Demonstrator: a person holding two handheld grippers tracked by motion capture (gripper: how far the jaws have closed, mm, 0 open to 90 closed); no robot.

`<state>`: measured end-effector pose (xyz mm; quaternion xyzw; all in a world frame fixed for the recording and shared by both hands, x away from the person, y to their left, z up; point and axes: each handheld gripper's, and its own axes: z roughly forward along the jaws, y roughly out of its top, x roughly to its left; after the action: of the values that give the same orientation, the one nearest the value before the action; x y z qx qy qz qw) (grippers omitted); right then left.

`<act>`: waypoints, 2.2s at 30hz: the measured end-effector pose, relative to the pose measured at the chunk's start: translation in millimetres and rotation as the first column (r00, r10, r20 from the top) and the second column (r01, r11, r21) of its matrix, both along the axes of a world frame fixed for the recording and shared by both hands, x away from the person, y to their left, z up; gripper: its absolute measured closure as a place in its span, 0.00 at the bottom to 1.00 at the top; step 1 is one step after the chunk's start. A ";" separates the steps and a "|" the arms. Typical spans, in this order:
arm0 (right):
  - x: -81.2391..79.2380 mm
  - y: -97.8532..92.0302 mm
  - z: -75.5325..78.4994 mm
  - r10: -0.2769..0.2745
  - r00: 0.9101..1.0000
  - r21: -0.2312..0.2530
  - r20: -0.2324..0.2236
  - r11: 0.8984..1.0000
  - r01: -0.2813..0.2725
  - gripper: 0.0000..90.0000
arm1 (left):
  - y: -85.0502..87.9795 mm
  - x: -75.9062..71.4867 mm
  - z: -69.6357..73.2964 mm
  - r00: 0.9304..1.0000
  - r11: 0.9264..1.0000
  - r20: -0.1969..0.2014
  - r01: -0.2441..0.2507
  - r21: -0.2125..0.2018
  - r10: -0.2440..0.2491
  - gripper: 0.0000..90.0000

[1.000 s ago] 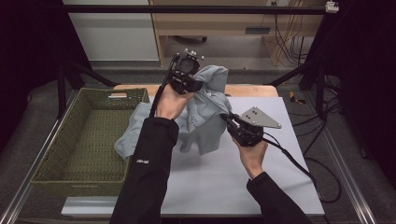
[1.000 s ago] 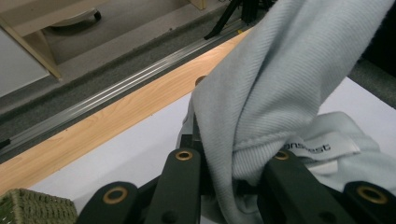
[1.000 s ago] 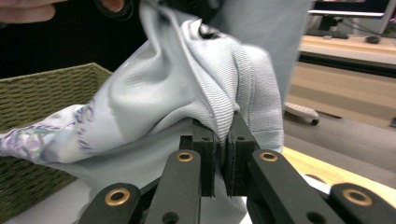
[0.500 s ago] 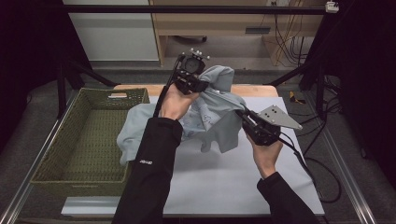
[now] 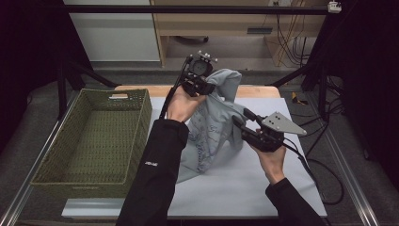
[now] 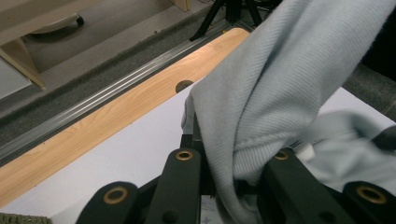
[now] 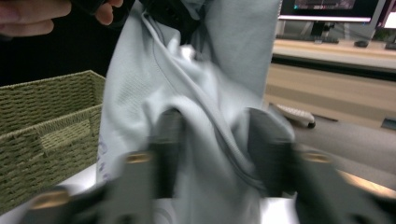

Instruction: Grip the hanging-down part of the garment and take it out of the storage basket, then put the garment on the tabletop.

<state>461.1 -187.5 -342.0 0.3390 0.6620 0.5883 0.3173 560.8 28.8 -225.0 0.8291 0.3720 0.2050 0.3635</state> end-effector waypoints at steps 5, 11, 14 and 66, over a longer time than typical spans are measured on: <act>-7.5 -13.9 -9.4 0.020 1.000 0.061 -0.010 0.998 -0.020 0.16 | 1.2 -1.2 -2.5 1.000 1.000 -0.001 -0.002 0.009 0.002 0.90; -19.0 -40.9 -18.5 -0.032 0.999 0.074 -0.018 0.997 0.033 0.02 | 5.5 -5.3 -2.2 1.000 1.000 0.005 0.012 0.004 -0.012 0.90; -22.7 -52.3 -25.4 -0.052 0.998 0.082 -0.024 0.995 0.054 0.01 | 6.8 -5.7 -4.3 1.000 1.000 0.004 0.015 -0.005 -0.015 0.90; -48.1 -82.1 -73.5 0.011 0.998 0.070 -0.066 0.998 -0.006 0.00 | 5.6 -42.0 -131.9 0.989 0.993 -0.090 0.114 -0.009 -0.114 0.85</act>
<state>413.0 -269.6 -415.5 0.3664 0.6526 0.6009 0.2806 518.8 34.3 -356.9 0.8567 0.3405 0.1456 0.3591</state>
